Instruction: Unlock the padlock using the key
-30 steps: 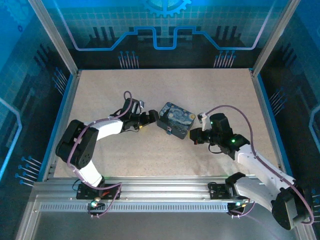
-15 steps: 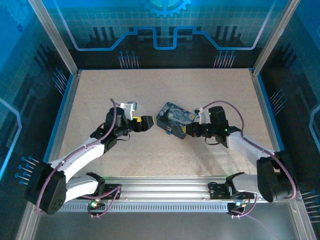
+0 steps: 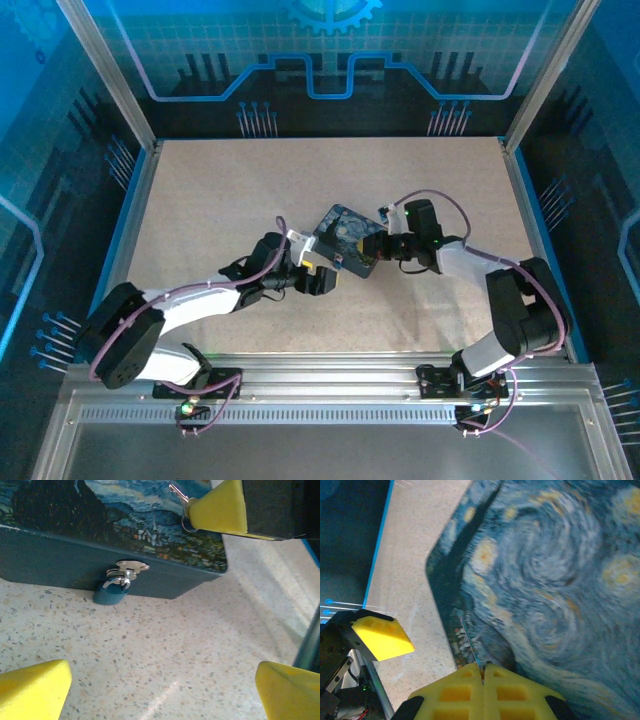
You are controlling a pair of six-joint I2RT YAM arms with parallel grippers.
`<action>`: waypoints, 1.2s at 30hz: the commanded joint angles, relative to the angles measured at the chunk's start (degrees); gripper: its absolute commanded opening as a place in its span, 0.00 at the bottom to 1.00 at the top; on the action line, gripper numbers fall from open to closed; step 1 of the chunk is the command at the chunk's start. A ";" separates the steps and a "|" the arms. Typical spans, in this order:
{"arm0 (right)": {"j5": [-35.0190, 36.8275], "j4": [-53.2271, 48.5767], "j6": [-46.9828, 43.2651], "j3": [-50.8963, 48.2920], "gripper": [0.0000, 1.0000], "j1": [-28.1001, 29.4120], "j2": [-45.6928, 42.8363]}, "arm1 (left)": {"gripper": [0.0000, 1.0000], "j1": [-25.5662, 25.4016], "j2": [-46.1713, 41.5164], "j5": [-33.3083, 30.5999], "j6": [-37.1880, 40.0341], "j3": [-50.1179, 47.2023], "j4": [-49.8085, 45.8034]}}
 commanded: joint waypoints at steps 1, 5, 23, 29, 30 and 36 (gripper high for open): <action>0.77 -0.40 -0.77 0.46 0.00 -0.74 1.84 | 0.95 -1.72 2.51 -2.64 5.20 1.09 3.04; 1.20 -0.98 -0.44 -0.70 0.00 -0.75 2.94 | 0.95 -2.28 5.36 -4.87 7.39 1.08 4.72; 2.12 -2.48 -1.00 -1.30 0.00 -0.77 2.89 | 0.79 -2.29 17.29 -5.90 9.49 7.01 10.34; 2.01 -2.86 -1.21 -1.26 0.00 -0.70 2.71 | 0.74 -2.26 19.96 -6.03 10.59 9.83 9.86; 2.00 -2.86 -1.21 -1.29 0.00 -0.73 2.70 | 0.74 -2.30 20.37 -6.24 10.67 10.06 10.02; 1.90 -2.86 -1.26 -1.36 0.00 -0.75 2.35 | 0.72 -2.26 22.01 -8.80 11.27 11.04 9.89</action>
